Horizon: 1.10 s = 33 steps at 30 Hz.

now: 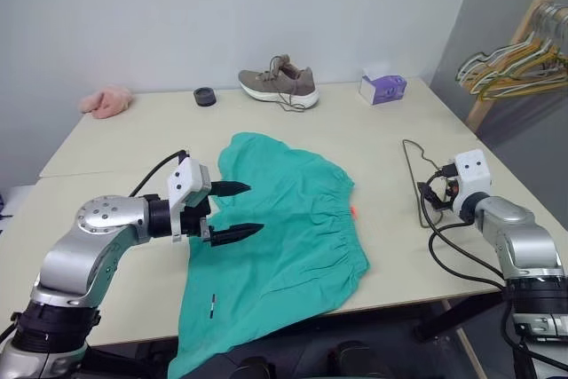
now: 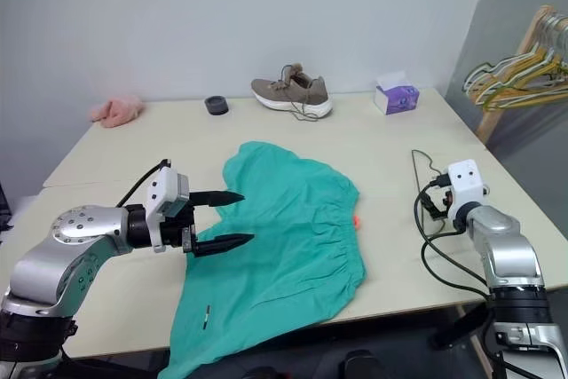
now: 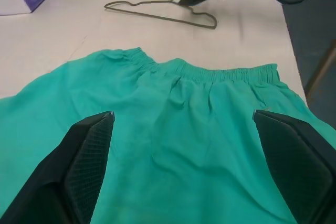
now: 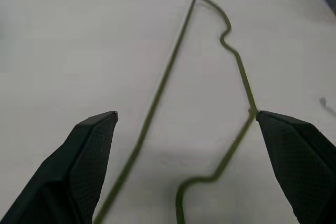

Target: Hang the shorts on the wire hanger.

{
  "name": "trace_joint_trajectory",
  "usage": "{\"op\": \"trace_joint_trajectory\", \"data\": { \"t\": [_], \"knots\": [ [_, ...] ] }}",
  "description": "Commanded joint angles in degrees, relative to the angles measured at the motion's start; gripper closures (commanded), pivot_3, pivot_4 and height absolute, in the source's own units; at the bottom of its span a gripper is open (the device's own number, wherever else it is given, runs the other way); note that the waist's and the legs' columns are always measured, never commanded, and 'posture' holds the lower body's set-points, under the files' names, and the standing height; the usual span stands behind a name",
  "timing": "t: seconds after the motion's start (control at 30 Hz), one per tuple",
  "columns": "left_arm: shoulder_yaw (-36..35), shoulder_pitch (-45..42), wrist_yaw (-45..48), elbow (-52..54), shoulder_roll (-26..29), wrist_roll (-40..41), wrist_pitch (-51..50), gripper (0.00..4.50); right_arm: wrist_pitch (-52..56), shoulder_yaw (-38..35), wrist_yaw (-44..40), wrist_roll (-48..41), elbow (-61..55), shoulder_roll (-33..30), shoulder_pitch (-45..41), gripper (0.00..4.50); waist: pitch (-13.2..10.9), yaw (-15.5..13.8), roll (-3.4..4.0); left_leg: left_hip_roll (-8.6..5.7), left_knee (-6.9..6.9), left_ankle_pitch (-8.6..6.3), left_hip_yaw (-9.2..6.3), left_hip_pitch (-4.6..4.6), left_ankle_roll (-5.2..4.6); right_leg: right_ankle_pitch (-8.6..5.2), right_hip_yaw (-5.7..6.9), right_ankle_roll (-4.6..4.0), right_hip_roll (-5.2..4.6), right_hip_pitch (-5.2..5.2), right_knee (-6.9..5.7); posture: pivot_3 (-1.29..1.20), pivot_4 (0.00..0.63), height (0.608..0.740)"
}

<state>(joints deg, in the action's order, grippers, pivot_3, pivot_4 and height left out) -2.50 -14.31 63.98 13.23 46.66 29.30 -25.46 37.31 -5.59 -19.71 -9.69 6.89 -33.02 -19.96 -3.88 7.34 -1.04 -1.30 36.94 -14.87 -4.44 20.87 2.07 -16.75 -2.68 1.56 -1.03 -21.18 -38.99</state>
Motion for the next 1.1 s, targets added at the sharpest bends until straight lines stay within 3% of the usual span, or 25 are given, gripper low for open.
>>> {"op": "trace_joint_trajectory", "data": {
  "t": [0.03, 0.23, 0.4, 0.5, 0.67, 0.87, 0.9, 1.1],
  "knots": [
    [0.6, -2.3, 1.1, -1.2, -0.4, -1.0, 2.2, 0.02, 1.9, 0.6, -0.9, 0.8, 0.8, -0.1, 0.2, 0.0, 0.0, 0.7, 0.0, 0.0, -0.01, 0.0, 0.0, 0.0, 0.0, 0.0, 0.0, 0.01, 0.0, 0.0, 0.0, -0.18, 0.0, 0.74],
    [1.1, -2.9, 1.6, -1.7, -0.7, -2.0, 3.3, 0.02, 5.0, -0.1, -0.8, 1.0, 6.5, -0.4, 0.4, 0.0, 0.1, 1.8, -0.06, 0.01, 0.01, 0.0, -0.03, -0.04, 0.0, -0.01, 0.03, 0.03, 0.0, 0.06, 0.0, -0.18, 0.0, 0.74],
    [1.3, -3.0, 1.8, -1.4, -0.6, -2.5, 3.5, 0.02, 9.8, 1.0, -6.2, -0.8, 7.6, -2.0, 1.7, 0.0, 0.6, 1.5, -0.35, -0.01, 0.06, 0.01, -0.11, -0.06, -0.02, 0.02, 0.12, 0.07, 0.06, 0.15, 0.02, -0.18, 0.0, 0.74],
    [1.7, -3.3, 2.0, -1.0, -0.6, -2.8, 3.3, 0.0, 10.7, 3.5, -10.7, -0.2, 9.9, -4.5, 1.8, 0.57, 0.9, 1.2, -0.47, 0.0, 0.05, 0.01, -0.13, -0.06, -0.02, 0.01, 0.14, 0.08, 0.08, 0.15, 0.04, -0.18, 0.0, 0.74],
    [2.1, -4.0, 2.3, -1.0, -0.7, -3.1, 3.5, 0.0, 7.9, 7.7, -15.9, 2.5, 16.0, -7.8, -0.1, 2.4, 1.0, 0.7, -0.64, 0.0, 0.05, 0.0, -0.18, -0.36, -0.02, 0.01, 0.21, 0.07, 0.08, 0.55, 0.15, -0.18, 0.0, 0.74],
    [2.1, -3.7, 2.9, -2.1, -0.8, -3.8, 5.0, 0.0, 6.8, 8.5, -17.0, 2.7, 24.9, -7.6, -5.2, 4.28, 1.2, 0.6, -0.88, -0.02, 0.05, -0.02, -0.2, -1.05, -0.05, -0.07, 0.23, -0.06, 0.03, 1.38, 0.6, -0.17, 0.0, 0.74],
    [2.1, -3.6, 3.0, -2.3, -0.9, -3.9, 5.2, 0.0, 6.2, 8.5, -16.8, 2.9, 26.2, -7.5, -5.9, 4.49, 1.2, 0.6, -0.86, -0.03, 0.06, -0.02, -0.22, -1.07, -0.06, -0.06, 0.22, -0.05, 0.01, 1.47, 0.72, -0.17, 0.0, 0.74],
    [1.4, -3.0, 1.7, -3.8, -1.7, -4.8, 6.6, 0.0, -3.0, 9.0, -15.3, 5.8, 28.2, -7.2, -10.5, 4.49, 1.3, 0.7, -1.01, -0.09, 0.08, -0.04, -0.16, -1.1, -0.18, 0.06, 0.12, 0.11, -0.07, 1.57, 1.15, -0.17, 0.0, 0.74]
  ]
}}
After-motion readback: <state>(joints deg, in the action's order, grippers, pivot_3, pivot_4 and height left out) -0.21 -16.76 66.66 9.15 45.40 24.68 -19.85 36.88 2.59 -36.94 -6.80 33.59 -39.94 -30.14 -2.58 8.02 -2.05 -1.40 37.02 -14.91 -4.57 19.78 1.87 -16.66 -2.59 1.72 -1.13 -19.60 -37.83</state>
